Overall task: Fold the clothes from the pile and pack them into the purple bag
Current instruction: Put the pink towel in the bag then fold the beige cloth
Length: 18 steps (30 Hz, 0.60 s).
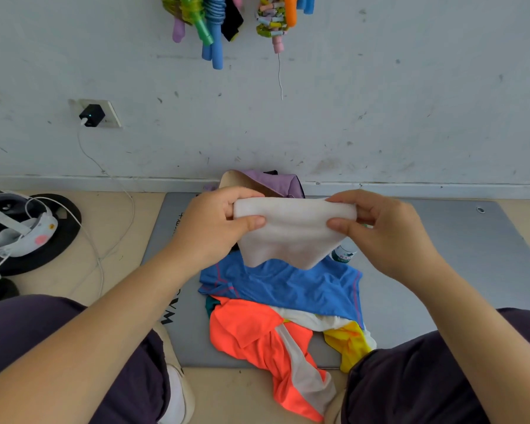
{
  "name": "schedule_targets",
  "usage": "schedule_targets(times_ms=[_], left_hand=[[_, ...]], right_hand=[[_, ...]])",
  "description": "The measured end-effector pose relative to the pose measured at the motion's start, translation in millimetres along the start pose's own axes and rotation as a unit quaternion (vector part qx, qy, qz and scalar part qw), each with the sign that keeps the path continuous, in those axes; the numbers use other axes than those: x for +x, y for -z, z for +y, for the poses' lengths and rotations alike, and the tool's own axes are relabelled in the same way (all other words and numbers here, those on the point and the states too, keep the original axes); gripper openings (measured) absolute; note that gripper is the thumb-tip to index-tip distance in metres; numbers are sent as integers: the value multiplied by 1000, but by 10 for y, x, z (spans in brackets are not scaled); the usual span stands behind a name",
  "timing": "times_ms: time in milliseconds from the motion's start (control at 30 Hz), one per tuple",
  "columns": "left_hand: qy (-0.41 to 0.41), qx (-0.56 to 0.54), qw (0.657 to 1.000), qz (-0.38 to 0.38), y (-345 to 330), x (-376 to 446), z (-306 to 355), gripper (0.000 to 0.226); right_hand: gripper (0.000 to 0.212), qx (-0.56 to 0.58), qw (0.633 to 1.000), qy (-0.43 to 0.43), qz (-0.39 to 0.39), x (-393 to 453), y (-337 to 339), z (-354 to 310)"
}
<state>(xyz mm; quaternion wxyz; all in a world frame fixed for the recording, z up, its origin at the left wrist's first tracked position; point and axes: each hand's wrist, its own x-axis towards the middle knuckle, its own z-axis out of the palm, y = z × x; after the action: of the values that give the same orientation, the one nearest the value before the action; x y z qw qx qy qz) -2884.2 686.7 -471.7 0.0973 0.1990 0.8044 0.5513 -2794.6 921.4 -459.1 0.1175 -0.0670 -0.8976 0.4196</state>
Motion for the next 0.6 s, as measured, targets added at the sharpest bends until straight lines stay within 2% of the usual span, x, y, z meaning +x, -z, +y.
schedule_targets(times_ms=[67, 133, 233, 333, 433, 500, 600], left_hand=[[-16, 66, 998, 10, 2, -1, -7, 23], [-33, 114, 993, 18, 18, 6, -15, 14], [-33, 110, 993, 12, 58, 32, -6, 14], [-3, -14, 998, -64, 91, 24, 40, 14], [26, -139, 987, -75, 77, 1, 102, 18], [58, -257, 961, -80, 65, -9, 157, 24], [99, -353, 911, -188, 44, -61, 205, 50]], right_hand=[[16, -89, 995, 41, 13, -7, 0, 13], [10, -105, 993, 57, 13, -13, 7, 31], [11, 25, 999, 4, -39, -12, 36, 39], [6, 145, 985, -28, -92, -23, 63, 14], [13, 185, 979, -21, -81, -43, 57, 1], [12, 211, 976, -19, -54, -50, 46, -33], [11, 251, 967, -23, -35, -59, 36, -64]])
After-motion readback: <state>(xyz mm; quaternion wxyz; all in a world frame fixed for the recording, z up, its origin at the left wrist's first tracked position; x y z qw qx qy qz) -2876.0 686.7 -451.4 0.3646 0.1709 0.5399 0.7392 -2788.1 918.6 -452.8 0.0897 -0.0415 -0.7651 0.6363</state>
